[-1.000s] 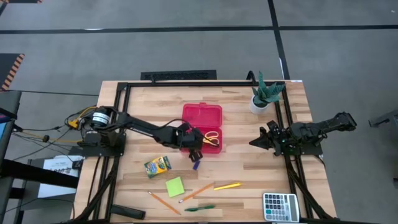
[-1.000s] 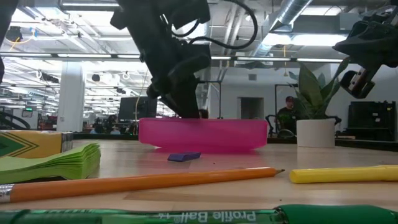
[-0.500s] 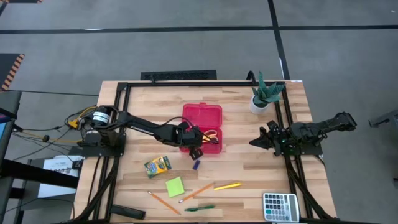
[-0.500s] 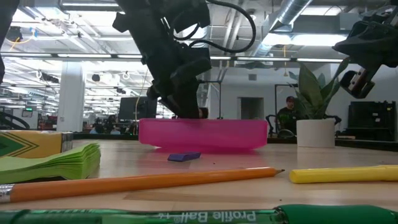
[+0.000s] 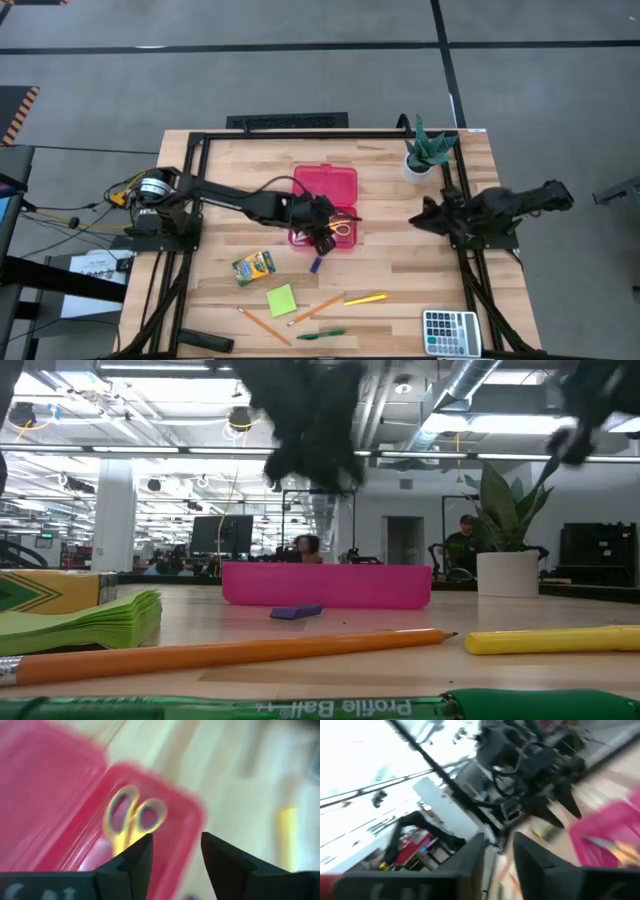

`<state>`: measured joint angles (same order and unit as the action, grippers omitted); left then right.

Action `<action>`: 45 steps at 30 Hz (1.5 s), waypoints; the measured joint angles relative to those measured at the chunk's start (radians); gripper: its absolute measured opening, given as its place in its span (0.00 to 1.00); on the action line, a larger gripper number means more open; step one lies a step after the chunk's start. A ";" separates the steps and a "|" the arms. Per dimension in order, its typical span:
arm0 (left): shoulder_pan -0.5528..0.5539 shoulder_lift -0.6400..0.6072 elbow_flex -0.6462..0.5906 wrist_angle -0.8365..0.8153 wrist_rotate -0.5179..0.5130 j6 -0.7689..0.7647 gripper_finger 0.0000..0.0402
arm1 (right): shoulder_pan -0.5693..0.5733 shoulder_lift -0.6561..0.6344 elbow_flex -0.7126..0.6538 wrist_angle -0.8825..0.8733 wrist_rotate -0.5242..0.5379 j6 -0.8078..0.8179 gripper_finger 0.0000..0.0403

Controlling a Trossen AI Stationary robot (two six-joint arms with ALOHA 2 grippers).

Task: Pack school essentials
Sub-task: Put the left orange pencil into the supply box

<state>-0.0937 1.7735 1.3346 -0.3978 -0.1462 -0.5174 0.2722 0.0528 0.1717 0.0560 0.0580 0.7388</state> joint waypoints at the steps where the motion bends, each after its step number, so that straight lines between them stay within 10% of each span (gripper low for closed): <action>1: -0.006 -0.017 0.023 -0.009 0.020 0.002 0.42 | 0.000 0.000 0.041 -0.028 -0.020 -0.022 0.33; 8: -0.128 -0.190 0.128 -0.184 0.078 -0.033 0.44 | 0.021 0.066 0.431 -0.542 -0.056 -0.126 0.49; 19: -0.544 -0.249 0.117 -0.516 -0.186 -0.489 0.49 | 0.031 0.377 0.676 -1.166 -0.147 -0.055 0.50; 29: -0.686 -0.170 0.066 -0.645 -0.258 -0.741 0.73 | 0.119 0.549 0.616 -1.138 -0.140 -0.039 0.53; 45: -0.751 0.123 0.067 -0.298 -0.164 -0.406 0.70 | 0.417 0.675 0.515 -0.873 -0.038 0.123 0.54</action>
<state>-0.8448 1.8965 1.4021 -0.6955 -0.3098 -0.9233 0.6891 0.7281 0.6865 -0.8173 0.0197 0.8617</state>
